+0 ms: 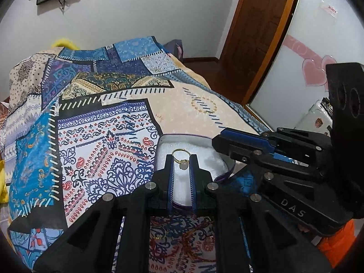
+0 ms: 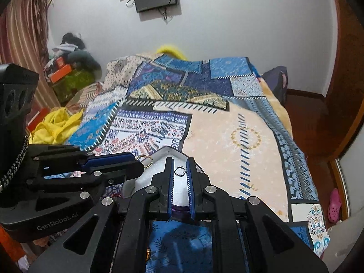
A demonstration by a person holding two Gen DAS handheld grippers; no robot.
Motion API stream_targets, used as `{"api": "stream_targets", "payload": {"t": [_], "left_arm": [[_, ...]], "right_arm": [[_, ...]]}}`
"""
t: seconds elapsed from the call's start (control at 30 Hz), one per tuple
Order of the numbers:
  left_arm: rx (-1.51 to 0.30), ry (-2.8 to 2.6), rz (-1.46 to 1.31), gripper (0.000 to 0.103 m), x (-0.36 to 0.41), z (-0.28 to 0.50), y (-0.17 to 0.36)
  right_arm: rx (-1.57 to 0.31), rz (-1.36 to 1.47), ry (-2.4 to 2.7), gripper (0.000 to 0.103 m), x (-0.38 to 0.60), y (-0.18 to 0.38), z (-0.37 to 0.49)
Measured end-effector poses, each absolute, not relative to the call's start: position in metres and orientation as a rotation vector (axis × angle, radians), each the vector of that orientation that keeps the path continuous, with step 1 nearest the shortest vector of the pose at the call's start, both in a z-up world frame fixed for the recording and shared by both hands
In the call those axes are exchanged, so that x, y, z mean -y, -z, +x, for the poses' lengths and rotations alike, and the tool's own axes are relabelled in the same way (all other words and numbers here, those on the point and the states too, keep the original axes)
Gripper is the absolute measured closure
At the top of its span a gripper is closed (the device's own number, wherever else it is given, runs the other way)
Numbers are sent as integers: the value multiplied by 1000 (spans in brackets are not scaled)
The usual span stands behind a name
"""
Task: Organize jewelry
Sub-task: 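Open the left tool to drop the gold ring while the right tool releases its ring, then withdraw both tools from the tin toward the bracelets on the cover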
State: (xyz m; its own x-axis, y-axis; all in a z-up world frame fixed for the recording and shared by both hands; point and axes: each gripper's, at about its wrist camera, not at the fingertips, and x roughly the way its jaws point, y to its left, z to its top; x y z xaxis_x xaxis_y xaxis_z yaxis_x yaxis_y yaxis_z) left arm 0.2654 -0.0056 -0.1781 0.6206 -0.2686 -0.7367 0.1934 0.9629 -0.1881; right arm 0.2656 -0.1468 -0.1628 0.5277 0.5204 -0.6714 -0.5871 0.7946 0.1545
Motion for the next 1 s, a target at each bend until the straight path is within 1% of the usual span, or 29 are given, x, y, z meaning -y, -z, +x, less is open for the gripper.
{"api": "stream_targets", "payload": {"t": [0.27, 0.63, 0.7, 0.77, 0.8, 0.93, 1.0], "left_arm": [[-886, 274, -98, 91, 4, 270, 187], [-884, 271, -75, 91, 5, 267, 184], [-879, 266, -71, 91, 5, 263, 180], [-868, 261, -66, 91, 5, 259, 175], [-862, 259, -63, 91, 5, 256, 172], [-836, 244, -55, 88, 3, 246, 158], [-815, 230, -52, 84, 1, 239, 149]], "right_arm": [[-834, -114, -679, 93, 143, 175, 275], [-866, -105, -698, 93, 145, 174, 276], [-863, -100, -697, 91, 146, 171, 275], [-855, -101, -691, 85, 148, 167, 273], [-846, -103, -689, 84, 149, 164, 271], [-818, -99, -675, 84, 153, 151, 264], [-805, -90, -669, 84, 157, 145, 260]]}}
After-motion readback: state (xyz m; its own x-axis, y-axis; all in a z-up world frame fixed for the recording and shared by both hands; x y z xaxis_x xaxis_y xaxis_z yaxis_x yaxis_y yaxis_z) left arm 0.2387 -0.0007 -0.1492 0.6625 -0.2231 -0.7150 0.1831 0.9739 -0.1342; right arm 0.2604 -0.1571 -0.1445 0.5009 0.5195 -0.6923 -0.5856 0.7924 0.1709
